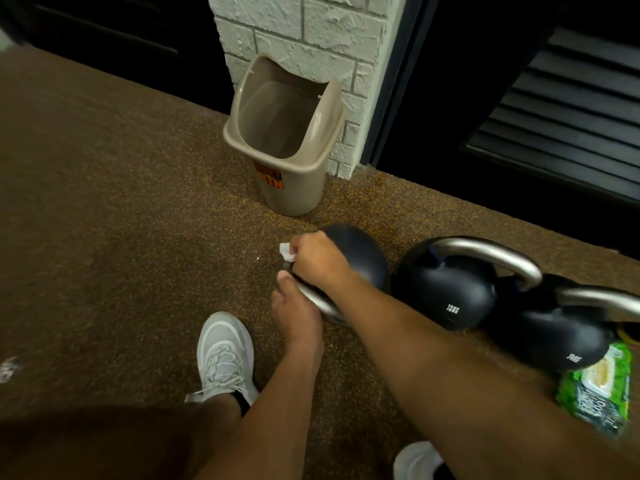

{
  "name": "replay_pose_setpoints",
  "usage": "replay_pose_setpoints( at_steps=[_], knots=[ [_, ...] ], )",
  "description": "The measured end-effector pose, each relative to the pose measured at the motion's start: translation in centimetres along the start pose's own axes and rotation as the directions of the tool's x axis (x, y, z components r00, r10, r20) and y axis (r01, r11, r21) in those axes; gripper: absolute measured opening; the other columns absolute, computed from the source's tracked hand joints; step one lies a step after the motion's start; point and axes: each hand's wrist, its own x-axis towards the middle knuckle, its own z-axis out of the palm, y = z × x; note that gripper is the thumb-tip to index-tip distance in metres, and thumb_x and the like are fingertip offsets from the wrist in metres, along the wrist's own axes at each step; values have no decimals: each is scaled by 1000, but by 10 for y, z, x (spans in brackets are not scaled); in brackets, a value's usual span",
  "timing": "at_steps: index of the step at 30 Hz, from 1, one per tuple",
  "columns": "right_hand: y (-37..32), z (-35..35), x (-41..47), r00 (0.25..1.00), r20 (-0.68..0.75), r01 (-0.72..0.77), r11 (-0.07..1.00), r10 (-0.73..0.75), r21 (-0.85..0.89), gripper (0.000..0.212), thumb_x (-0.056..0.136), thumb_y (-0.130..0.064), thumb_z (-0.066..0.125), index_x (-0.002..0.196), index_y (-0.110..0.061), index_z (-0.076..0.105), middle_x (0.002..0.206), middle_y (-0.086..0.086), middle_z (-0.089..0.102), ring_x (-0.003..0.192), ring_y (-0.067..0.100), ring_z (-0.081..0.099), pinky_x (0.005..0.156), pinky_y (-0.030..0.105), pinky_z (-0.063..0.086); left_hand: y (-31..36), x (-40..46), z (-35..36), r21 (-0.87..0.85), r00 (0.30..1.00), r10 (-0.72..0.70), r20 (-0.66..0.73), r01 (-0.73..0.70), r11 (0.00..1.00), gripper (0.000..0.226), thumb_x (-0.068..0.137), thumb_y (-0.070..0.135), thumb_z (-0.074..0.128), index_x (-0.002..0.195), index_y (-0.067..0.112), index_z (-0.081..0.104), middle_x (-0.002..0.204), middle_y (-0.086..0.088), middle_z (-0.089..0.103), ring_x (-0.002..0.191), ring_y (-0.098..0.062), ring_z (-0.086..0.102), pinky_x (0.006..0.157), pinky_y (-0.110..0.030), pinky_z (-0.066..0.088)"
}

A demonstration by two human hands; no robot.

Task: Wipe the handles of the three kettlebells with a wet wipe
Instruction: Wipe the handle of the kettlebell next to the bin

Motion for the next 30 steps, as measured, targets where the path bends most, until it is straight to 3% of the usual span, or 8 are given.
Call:
replay_pose_setpoints(
  at_steps=[7, 13, 17, 20, 23, 26, 28, 30],
  knots=[
    [1, 15, -10, 966, -72, -240, 964, 249, 111, 29, 89, -31, 65, 102, -7, 73, 103, 12, 72, 101, 29, 66, 78, 29, 50, 1, -3, -2, 35, 1000, 9, 26, -10, 999, 52, 105, 48, 39, 125, 9, 67, 115, -13, 73, 103, -27, 69, 93, -43, 56],
    [-1, 16, -14, 869, 131, -493, 811, 477, 315, 33, 93, -33, 61, 101, -2, 71, 106, 13, 71, 103, 28, 66, 73, 30, 48, -2, -3, -3, 14, 999, 33, 33, -34, 999, 53, 104, 50, 39, 124, 9, 67, 115, -13, 73, 105, -27, 70, 98, -49, 55],
    [-1, 19, -10, 797, 187, -563, 596, 574, 573, 16, 84, -15, 64, 72, -4, 68, 77, 13, 71, 76, 26, 69, 61, 33, 50, -4, -2, -6, 72, 999, 28, 25, -30, 997, 50, 106, 48, 38, 124, 9, 64, 114, -12, 70, 101, -27, 68, 92, -42, 55],
    [2, 13, -10, 755, 180, -526, 418, 630, 741, 9, 82, -6, 65, 77, -1, 70, 71, 12, 67, 61, 23, 63, 53, 29, 49, -1, 3, -3, 105, 998, 43, 43, -47, 993, 54, 104, 53, 38, 127, 11, 64, 119, -11, 69, 104, -27, 66, 93, -42, 53],
    [19, -15, -7, 766, -24, -360, 459, 642, 812, 14, 88, -6, 65, 100, -3, 71, 84, 6, 68, 70, 10, 67, 62, 24, 55, 3, 1, 6, 117, 998, 33, 45, -38, 992, 55, 105, 50, 38, 135, 8, 58, 123, -11, 63, 108, -28, 61, 90, -37, 47],
    [47, -52, -14, 730, -176, -201, 454, 661, 868, 20, 84, -1, 62, 84, -20, 69, 93, 8, 73, 76, 12, 71, 71, 33, 62, 9, -3, 21, 86, 997, -52, 64, 46, 995, 59, 102, 57, 40, 136, 11, 54, 127, -12, 64, 111, -32, 62, 101, -48, 51],
    [61, -62, -23, 752, -280, -207, 617, 597, 759, 18, 81, -10, 61, 76, -27, 65, 88, 1, 73, 81, 16, 69, 71, 38, 61, 20, -1, 37, 66, 990, -106, 95, 100, 993, 51, 101, 58, 42, 125, 14, 53, 119, -13, 65, 104, -31, 64, 97, -50, 54],
    [63, -65, -34, 818, -316, -218, 768, 480, 602, 17, 85, -12, 60, 77, -27, 62, 84, -3, 70, 75, 12, 64, 59, 23, 49, 32, 1, 53, 63, 982, -135, 132, 128, 990, 44, 102, 57, 43, 117, 17, 50, 111, -11, 65, 98, -30, 66, 84, -45, 59]
  ],
)
